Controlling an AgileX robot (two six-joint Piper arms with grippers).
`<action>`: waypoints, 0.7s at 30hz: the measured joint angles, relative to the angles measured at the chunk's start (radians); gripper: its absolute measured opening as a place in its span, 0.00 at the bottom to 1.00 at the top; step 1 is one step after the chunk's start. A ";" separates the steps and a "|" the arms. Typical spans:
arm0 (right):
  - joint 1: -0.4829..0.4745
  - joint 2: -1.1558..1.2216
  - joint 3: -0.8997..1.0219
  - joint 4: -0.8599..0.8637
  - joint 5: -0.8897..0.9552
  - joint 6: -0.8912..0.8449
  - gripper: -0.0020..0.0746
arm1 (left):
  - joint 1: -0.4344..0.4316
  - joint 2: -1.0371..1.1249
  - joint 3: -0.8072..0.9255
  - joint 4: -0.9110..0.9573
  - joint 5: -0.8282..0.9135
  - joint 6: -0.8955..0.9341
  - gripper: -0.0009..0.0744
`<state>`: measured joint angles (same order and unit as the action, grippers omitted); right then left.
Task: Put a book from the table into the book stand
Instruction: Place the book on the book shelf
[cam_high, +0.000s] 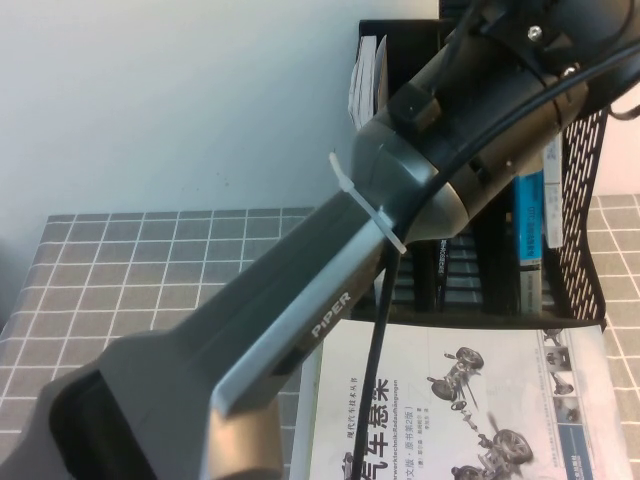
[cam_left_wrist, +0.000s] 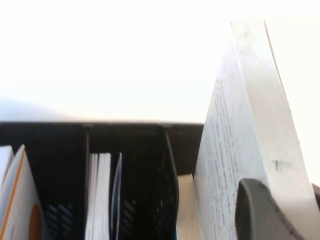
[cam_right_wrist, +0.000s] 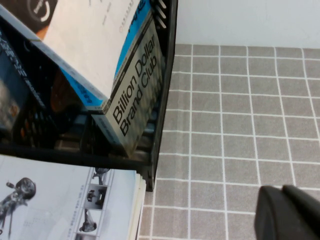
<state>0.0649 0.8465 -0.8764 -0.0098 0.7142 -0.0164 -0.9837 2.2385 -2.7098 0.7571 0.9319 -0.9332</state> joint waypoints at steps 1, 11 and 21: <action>0.000 0.000 0.000 0.000 -0.002 0.000 0.02 | 0.002 0.008 0.000 0.007 -0.004 -0.005 0.14; 0.000 0.000 0.000 0.000 -0.004 -0.004 0.02 | 0.006 0.115 -0.002 0.015 -0.029 -0.041 0.14; 0.000 0.000 0.000 0.000 0.033 -0.020 0.02 | 0.081 0.112 -0.004 -0.147 -0.147 0.027 0.61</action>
<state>0.0649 0.8465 -0.8764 -0.0098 0.7467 -0.0360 -0.9026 2.3509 -2.7140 0.6103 0.7845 -0.9061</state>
